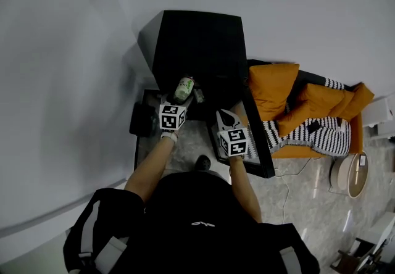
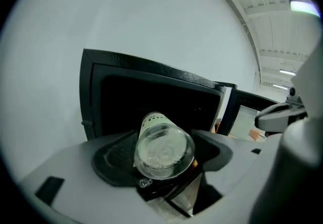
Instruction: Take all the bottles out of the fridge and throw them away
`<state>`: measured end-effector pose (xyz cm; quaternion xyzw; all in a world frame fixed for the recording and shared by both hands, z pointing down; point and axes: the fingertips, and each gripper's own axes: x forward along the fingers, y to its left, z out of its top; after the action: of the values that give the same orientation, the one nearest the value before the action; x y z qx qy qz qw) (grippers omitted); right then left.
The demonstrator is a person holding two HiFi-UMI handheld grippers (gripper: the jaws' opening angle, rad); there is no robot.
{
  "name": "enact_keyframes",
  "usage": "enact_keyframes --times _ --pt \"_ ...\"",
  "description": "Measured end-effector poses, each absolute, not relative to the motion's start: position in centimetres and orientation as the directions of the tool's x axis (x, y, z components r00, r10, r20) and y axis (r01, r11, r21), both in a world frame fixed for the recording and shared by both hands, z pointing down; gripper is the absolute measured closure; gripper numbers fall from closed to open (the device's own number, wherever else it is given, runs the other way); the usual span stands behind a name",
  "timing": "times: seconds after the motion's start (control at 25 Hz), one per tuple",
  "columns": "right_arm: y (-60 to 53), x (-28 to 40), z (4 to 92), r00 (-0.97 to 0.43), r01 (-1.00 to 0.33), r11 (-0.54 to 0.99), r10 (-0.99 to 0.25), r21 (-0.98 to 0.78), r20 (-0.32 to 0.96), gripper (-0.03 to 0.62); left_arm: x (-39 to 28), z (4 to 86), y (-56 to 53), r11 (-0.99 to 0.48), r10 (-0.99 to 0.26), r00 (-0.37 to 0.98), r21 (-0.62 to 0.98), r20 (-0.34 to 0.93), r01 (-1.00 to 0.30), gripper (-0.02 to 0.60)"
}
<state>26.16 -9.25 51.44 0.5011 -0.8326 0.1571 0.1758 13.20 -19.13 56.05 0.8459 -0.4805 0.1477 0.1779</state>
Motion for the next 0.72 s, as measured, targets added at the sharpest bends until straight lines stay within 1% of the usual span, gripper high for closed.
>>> enact_keyframes --times 0.32,0.56,0.72 --pt "-8.7 22.9 51.2 -0.478 -0.867 0.488 -0.761 -0.099 0.44 0.585 10.5 51.9 -14.3 -0.495 -0.791 0.515 0.148 0.33 -0.856 0.249" --pt "-8.7 18.2 51.2 -0.546 -0.821 0.56 -0.712 -0.111 0.442 0.585 6.5 48.7 -11.3 -0.456 -0.836 0.479 0.146 0.27 -0.878 0.249" --pt "-8.9 14.3 51.4 -0.597 -0.778 0.618 -0.672 -0.114 0.438 0.585 2.8 48.0 -9.7 -0.414 -0.864 0.433 0.126 0.258 -0.902 0.25"
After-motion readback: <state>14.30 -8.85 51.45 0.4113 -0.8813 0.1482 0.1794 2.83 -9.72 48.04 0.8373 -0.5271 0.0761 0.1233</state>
